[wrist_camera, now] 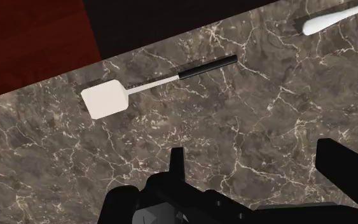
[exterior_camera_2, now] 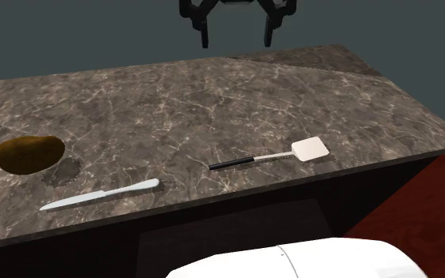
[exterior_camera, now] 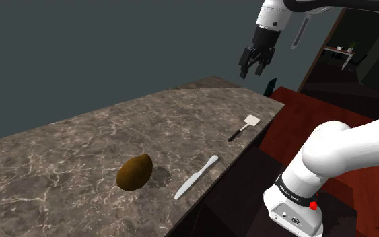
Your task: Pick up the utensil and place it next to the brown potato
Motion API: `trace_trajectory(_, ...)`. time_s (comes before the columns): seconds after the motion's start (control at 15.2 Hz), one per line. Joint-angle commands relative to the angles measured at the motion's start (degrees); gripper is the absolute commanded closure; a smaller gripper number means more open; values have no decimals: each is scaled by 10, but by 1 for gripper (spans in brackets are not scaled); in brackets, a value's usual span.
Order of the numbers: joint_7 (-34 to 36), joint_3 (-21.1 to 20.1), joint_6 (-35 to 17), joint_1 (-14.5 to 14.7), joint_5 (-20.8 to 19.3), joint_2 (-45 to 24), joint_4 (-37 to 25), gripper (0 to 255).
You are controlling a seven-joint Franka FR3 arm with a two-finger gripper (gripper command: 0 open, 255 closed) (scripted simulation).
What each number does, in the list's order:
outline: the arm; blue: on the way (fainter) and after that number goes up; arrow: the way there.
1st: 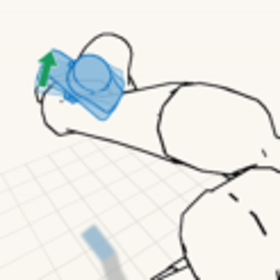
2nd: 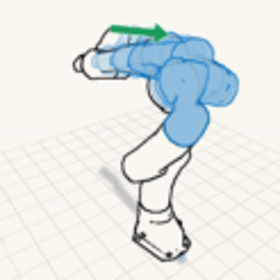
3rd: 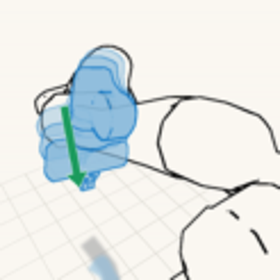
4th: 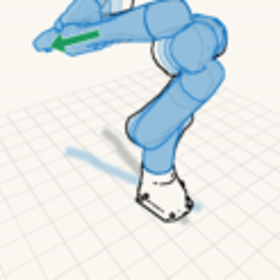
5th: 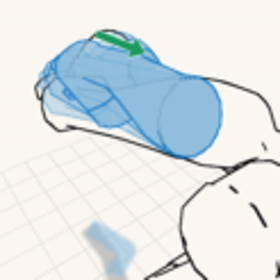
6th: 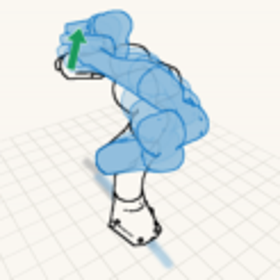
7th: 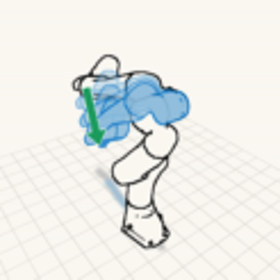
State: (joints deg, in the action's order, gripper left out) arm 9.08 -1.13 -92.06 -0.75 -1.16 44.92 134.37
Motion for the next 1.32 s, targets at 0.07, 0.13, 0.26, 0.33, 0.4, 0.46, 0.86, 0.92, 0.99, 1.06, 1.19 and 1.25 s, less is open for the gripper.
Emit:
trace_trajectory(0.07, 30, -1, -15, -14, 3, -3, 15, 0)
trace_trajectory(0.13, 59, -3, -30, -27, 6, -6, 29, 0)
trace_trajectory(0.26, 117, -6, -60, -55, 13, -13, 59, 0)
trace_trajectory(0.33, 146, -7, -75, -68, 17, -16, 74, 0)
trace_trajectory(0.4, 175, -9, -90, -81, 21, -19, 88, 0)
trace_trajectory(0.46, 204, -11, -106, -95, 25, -22, 103, 0)
trace_trajectory(0.86, 374, -21, -201, -171, 52, -39, 195, 0)
trace_trajectory(0.92, 402, -23, -217, -184, 57, -42, 211, 0)
trace_trajectory(0.99, 430, -25, -234, -195, 63, -45, 227, 0)
trace_trajectory(1.06, 458, -27, -251, -207, 69, -48, 243, 0)
trace_trajectory(1.19, 513, -33, -287, -230, 83, -55, 275, 0)
trace_trajectory(1.25, 523, -34, -294, -234, 86, -57, 281, 0)
